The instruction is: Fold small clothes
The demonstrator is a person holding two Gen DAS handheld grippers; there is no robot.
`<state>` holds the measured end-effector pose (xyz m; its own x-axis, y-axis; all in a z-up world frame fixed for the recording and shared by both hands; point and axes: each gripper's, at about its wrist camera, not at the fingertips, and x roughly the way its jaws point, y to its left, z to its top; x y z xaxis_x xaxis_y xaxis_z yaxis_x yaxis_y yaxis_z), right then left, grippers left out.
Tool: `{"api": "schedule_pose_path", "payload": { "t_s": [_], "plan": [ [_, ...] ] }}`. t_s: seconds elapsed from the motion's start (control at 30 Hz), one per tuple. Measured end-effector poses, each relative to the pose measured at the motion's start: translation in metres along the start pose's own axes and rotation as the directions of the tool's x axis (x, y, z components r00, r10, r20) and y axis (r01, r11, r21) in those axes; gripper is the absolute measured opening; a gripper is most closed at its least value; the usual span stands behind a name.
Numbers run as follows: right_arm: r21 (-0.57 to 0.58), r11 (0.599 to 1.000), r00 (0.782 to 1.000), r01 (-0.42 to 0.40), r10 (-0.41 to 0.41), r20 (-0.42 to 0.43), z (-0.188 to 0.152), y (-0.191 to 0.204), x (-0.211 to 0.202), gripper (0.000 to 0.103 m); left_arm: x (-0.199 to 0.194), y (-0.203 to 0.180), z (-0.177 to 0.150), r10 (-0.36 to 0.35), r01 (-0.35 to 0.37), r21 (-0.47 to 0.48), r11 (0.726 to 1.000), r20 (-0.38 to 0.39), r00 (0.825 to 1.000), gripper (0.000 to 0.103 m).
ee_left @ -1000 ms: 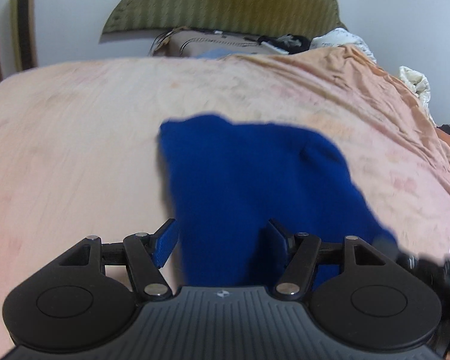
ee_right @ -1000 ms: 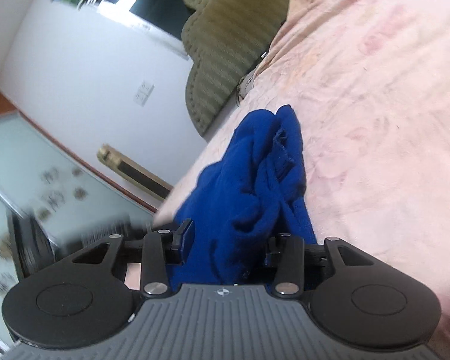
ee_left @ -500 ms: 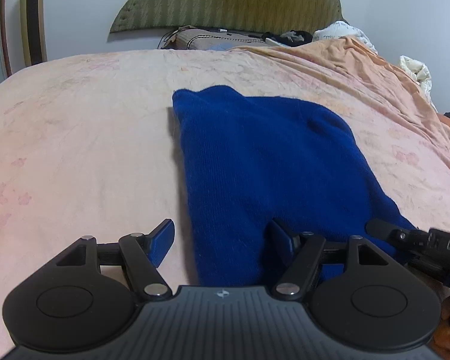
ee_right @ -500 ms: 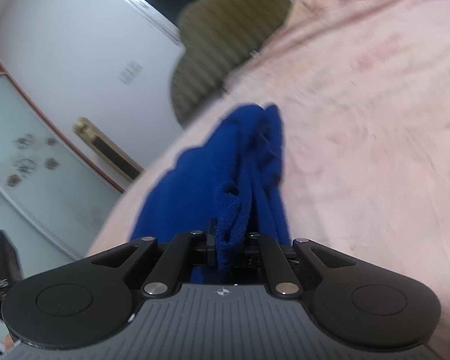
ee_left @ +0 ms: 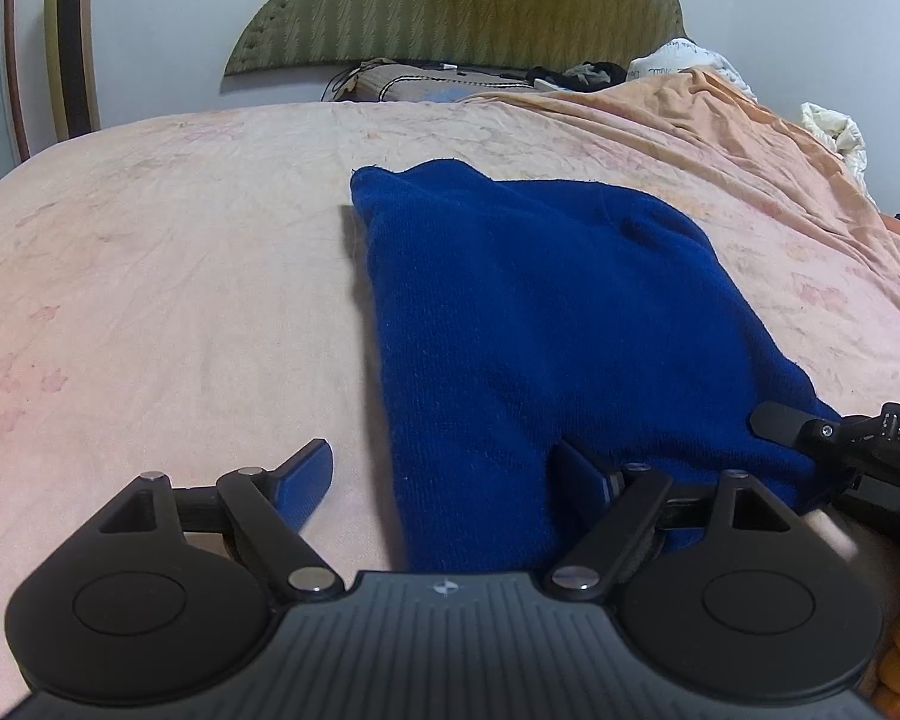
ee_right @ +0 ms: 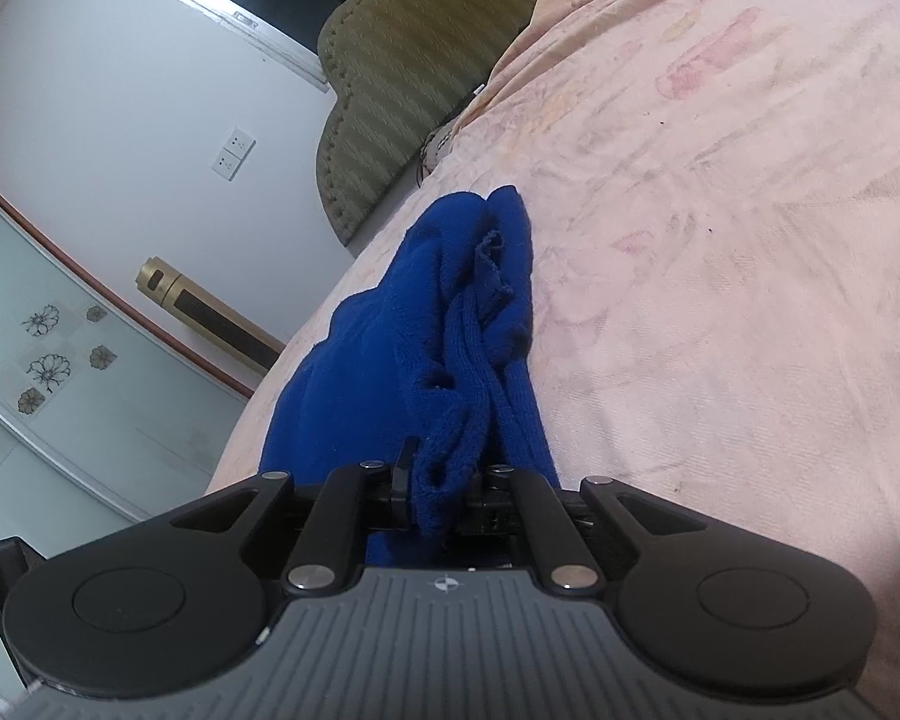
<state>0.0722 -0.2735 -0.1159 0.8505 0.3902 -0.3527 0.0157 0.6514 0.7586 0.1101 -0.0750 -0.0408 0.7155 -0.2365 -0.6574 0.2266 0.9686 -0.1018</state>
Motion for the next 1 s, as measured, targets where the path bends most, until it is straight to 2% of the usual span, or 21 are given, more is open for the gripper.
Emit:
{"api": "schedule_pose_path", "payload": {
  "t_s": [0.13, 0.23, 0.3, 0.33, 0.37, 0.4, 0.5, 0.57, 0.63, 0.67, 0.7, 0.73, 0.77, 0.8, 0.83, 0.87, 0.93, 1.0],
  "plan": [
    [-0.011, 1.000, 1.000, 0.007, -0.007, 0.000, -0.001, 0.001, 0.000, 0.017, -0.001, 0.001, -0.002, -0.008, 0.008, 0.007, 1.000, 0.005, 1.000, 0.082],
    [-0.006, 1.000, 1.000, 0.015, -0.015, 0.004, 0.000, 0.003, -0.003, 0.019, -0.004, 0.007, -0.001, -0.057, 0.057, 0.003, 0.998, -0.008, 0.998, 0.084],
    [-0.022, 0.999, 0.999, 0.037, -0.037, 0.009, 0.002, 0.008, -0.011, 0.028, -0.005, 0.018, -0.001, -0.137, 0.136, -0.031, 0.990, -0.024, 0.990, 0.090],
    [-0.042, 0.998, 0.999, 0.046, -0.044, 0.027, 0.004, 0.011, -0.016, 0.041, -0.006, 0.023, 0.000, -0.177, 0.175, -0.053, 0.983, -0.027, 0.984, 0.093],
    [-0.063, 0.996, 0.998, 0.057, -0.054, 0.040, 0.007, 0.013, -0.021, 0.050, -0.007, 0.030, 0.000, -0.219, 0.216, -0.084, 0.973, -0.027, 0.975, 0.093],
    [-0.083, 0.993, 0.996, 0.080, -0.076, 0.049, 0.011, 0.015, -0.024, 0.052, -0.008, 0.036, 0.001, -0.253, 0.249, -0.120, 0.961, -0.025, 0.967, 0.093],
    [-0.103, 0.984, 0.989, 0.143, -0.139, 0.044, 0.023, 0.013, -0.026, 0.051, -0.006, 0.052, 0.002, -0.350, 0.339, -0.231, 0.912, -0.006, 0.937, 0.093],
    [-0.078, 0.991, 0.993, 0.106, -0.110, -0.043, 0.028, 0.006, -0.018, 0.049, -0.004, 0.060, 0.002, -0.389, 0.374, -0.293, 0.880, 0.008, 0.921, 0.093],
    [-0.064, 0.996, 0.993, 0.058, -0.064, -0.103, 0.027, 0.006, -0.012, 0.046, 0.000, 0.063, 0.001, -0.441, 0.419, -0.338, 0.843, 0.011, 0.897, 0.093],
    [-0.068, 0.997, 0.991, 0.047, -0.055, -0.121, 0.026, 0.008, -0.009, 0.044, 0.002, 0.064, 0.001, -0.464, 0.437, -0.357, 0.825, 0.012, 0.886, 0.088],
    [-0.073, 0.996, 0.989, 0.041, -0.051, -0.137, 0.024, 0.011, -0.005, 0.041, 0.003, 0.063, 0.001, -0.474, 0.445, -0.364, 0.818, 0.013, 0.880, 0.080],
    [-0.072, 0.996, 0.988, 0.045, -0.056, -0.145, 0.022, 0.012, -0.002, 0.028, 0.006, 0.060, 0.000, -0.480, 0.448, -0.362, 0.818, 0.000, 0.877, 0.052],
    [-0.061, 0.997, 0.986, 0.051, -0.060, -0.156, 0.021, 0.013, 0.003, 0.019, 0.010, 0.057, 0.000, -0.459, 0.423, -0.345, 0.838, -0.026, 0.888, 0.032],
    [-0.040, 0.998, 0.985, 0.047, -0.053, -0.166, 0.020, 0.011, 0.006, 0.018, 0.010, 0.054, -0.001, -0.424, 0.392, -0.323, 0.861, -0.033, 0.905, 0.024],
    [-0.013, 0.999, 0.986, 0.039, -0.041, -0.160, 0.019, 0.008, 0.008, 0.017, 0.009, 0.054, -0.001, -0.408, 0.380, -0.304, 0.874, -0.033, 0.912, 0.019],
    [0.013, 0.999, 0.988, 0.036, -0.033, -0.153, 0.018, 0.005, 0.008, 0.016, 0.009, 0.055, -0.002, -0.412, 0.386, -0.304, 0.871, -0.027, 0.911, 0.015],
    [0.039, 0.999, 0.989, 0.036, -0.030, -0.144, 0.016, 0.005, 0.007, 0.016, 0.005, 0.059, -0.001, -0.405, 0.383, -0.301, 0.873, -0.012, 0.914, 0.013],
    [0.043, 0.999, 0.989, 0.027, -0.021, -0.147, 0.013, 0.010, 0.006, 0.017, -0.004, 0.060, 0.001, -0.372, 0.361, -0.270, 0.893, 0.010, 0.928, 0.012]
  ]
}}
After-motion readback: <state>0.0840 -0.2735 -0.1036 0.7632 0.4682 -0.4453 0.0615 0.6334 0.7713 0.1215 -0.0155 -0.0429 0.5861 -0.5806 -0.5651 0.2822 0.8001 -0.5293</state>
